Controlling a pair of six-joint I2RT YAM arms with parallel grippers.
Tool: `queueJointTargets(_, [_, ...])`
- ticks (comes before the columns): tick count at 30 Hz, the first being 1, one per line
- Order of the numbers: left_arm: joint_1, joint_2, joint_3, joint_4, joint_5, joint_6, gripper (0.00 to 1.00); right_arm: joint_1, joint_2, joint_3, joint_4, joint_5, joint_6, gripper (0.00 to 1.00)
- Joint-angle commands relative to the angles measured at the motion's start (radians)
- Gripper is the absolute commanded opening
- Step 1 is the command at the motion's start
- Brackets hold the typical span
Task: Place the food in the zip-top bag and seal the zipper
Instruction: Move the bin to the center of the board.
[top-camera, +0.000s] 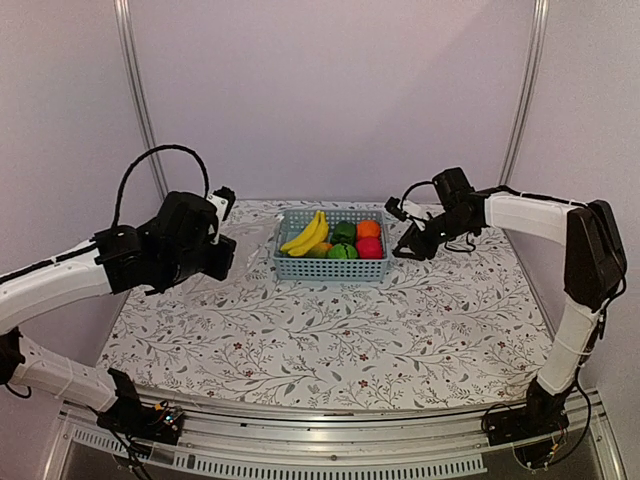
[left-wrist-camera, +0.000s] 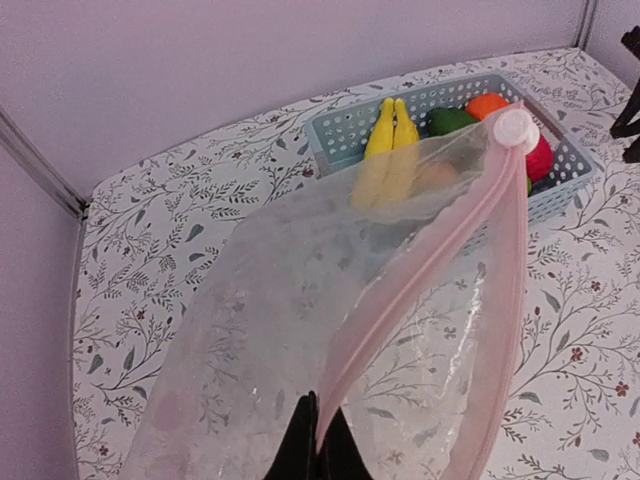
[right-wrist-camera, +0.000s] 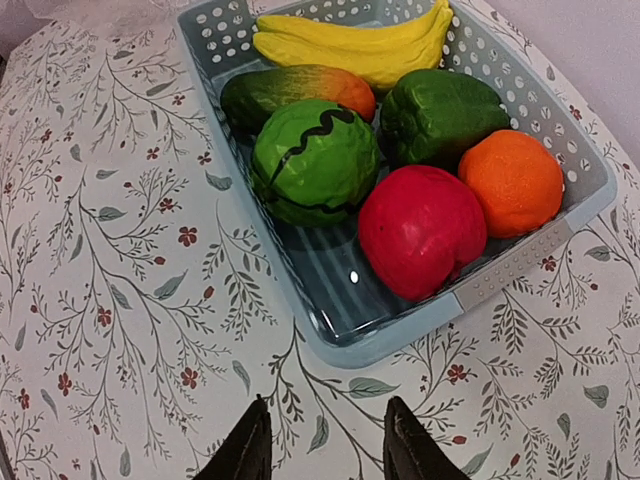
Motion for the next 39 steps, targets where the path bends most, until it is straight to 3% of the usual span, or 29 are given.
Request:
queueJointTargets(1, [0.025,-0.104,-0.132,0.246,0.156,0.035,0.00,0.028,0.089,0.127,-0.008,0.066,-0.030,0.34])
queueJointTargets(6, [0.026,-0.182,-0.230,0.312,0.164,0.025,0.00,0.044,0.200,0.228,-0.020,0.112,-0.035,0.31])
queueJointTargets(16, [0.025,-0.159,-0.210,0.324,0.226,0.020,0.00,0.074,0.335,0.336,-0.060,0.216,-0.055,0.26])
queueJointTargets(23, [0.025,-0.172,-0.212,0.323,0.229,0.019,0.00,0.093,0.235,0.178,-0.147,0.239,-0.122,0.23])
queueJointTargets(29, [0.025,-0.169,-0.207,0.322,0.215,0.021,0.00,0.212,0.165,0.058,-0.291,0.194,-0.181,0.22])
queueJointTargets(36, [0.025,-0.187,-0.211,0.315,0.197,0.020,0.00,0.326,0.109,0.081,-0.439,-0.016,-0.129,0.28])
queueJointTargets(39, [0.025,-0.195,-0.213,0.312,0.191,0.021,0.00,0.324,0.087,0.136,-0.467,0.003,-0.102,0.30])
